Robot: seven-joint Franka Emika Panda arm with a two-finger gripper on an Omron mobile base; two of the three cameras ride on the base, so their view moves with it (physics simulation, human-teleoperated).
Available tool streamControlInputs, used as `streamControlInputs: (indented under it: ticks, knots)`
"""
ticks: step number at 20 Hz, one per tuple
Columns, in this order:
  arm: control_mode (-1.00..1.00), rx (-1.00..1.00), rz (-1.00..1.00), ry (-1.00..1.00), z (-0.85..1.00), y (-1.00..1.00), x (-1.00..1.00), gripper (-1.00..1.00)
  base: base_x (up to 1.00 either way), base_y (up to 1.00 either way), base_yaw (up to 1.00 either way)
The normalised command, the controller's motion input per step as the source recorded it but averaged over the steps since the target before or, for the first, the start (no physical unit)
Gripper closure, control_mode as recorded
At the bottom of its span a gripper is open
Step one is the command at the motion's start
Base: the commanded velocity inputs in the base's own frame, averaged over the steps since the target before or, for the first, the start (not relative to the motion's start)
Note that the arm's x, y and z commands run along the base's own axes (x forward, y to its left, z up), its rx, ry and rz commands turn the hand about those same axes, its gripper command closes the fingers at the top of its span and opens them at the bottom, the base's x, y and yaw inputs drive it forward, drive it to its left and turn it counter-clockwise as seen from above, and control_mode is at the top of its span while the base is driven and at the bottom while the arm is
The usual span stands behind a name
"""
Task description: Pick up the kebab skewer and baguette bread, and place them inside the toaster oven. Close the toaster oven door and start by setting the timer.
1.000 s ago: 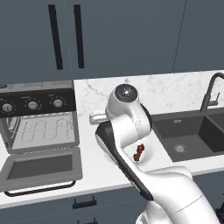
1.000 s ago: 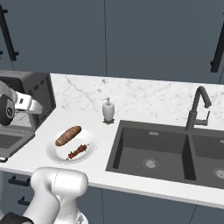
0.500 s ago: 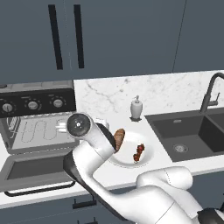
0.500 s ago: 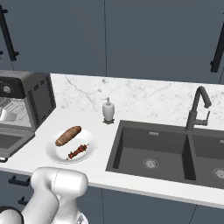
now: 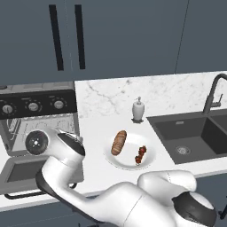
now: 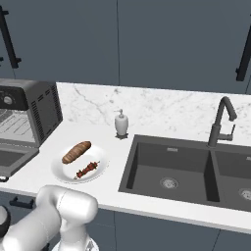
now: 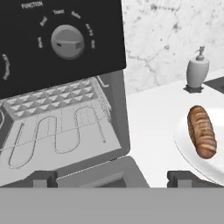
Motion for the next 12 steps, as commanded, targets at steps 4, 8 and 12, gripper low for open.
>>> streamControlInputs:
  ticks: [4, 8, 12]
  knots:
    - [-1.00, 0.00, 0.04, -0.15, -0.40, 0.29, 0.48, -1.00, 0.00, 0.00, 0.00]
    - [-1.00, 0.00, 0.01, -0.03, -0.22, 0.27, 0.66, -1.00, 0.00, 0.00, 0.00]
    - [-1.00, -0.02, 0.04, -0.04, -0.35, 0.30, 0.41, -1.00, 0.00, 0.00, 0.00]
